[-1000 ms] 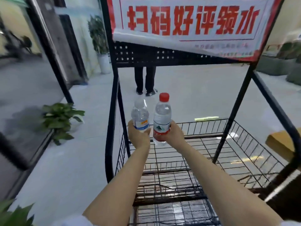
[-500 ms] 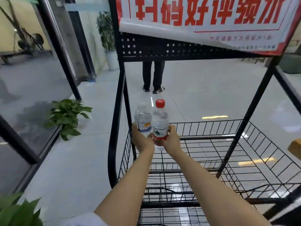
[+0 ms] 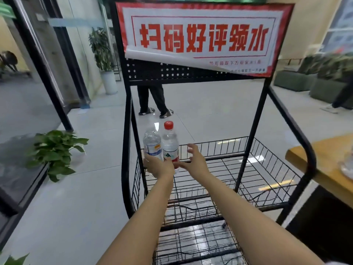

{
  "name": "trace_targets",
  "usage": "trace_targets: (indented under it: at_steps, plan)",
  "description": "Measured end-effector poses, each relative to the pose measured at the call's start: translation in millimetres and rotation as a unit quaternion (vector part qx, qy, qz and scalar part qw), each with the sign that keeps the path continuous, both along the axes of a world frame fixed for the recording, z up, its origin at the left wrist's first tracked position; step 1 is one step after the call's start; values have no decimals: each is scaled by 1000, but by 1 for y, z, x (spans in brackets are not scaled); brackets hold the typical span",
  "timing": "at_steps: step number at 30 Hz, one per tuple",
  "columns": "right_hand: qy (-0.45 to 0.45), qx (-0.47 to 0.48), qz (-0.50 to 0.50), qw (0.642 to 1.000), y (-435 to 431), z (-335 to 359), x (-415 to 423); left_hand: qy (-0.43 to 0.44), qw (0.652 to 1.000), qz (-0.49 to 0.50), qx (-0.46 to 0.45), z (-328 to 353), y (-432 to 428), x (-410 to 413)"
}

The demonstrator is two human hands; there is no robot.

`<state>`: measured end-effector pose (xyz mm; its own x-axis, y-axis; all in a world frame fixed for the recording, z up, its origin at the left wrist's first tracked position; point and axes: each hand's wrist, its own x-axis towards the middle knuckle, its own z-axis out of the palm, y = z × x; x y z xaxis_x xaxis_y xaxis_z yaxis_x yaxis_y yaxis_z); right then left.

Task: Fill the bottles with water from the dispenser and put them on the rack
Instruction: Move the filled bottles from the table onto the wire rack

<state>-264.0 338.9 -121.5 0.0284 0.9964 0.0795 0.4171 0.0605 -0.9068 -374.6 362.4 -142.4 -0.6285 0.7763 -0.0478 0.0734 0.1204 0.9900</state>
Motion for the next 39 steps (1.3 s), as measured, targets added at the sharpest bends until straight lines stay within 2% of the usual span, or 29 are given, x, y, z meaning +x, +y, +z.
trace_targets:
  at_steps: [6, 11, 15, 18, 20, 23, 31, 34, 37, 39]
  plan:
    - [-22, 79, -64, 995, -88, 34, 66, -23, 987, -126, 96, 45, -69, 62]
    - [-48, 167, -159, 972, -182, 60, 136, -58, 948, -270, 157, 79, -139, 139]
    - [-76, 240, -263, 931, -248, 76, 191, -98, 896, -386, 195, 101, -185, 203]
    - [-133, 292, -372, 871, -278, 83, 224, -104, 851, -476, 198, 115, -209, 248]
    - [-156, 293, -430, 839, -288, 84, 241, -104, 820, -531, 185, 120, -218, 274]
    - [-152, 257, -483, 823, -287, 81, 263, -92, 792, -578, 172, 124, -222, 305]
    - [-24, 234, -524, 818, -260, 72, 312, -7, 771, -622, 135, 115, -207, 345]
    - [-27, 220, -533, 816, -253, 68, 319, 20, 771, -618, 149, 110, -202, 353]
    - [-54, 215, -549, 806, -250, 66, 323, 90, 782, -598, 150, 108, -198, 363]
    - [-61, 220, -552, 802, -249, 66, 325, 87, 787, -593, 145, 107, -198, 367]
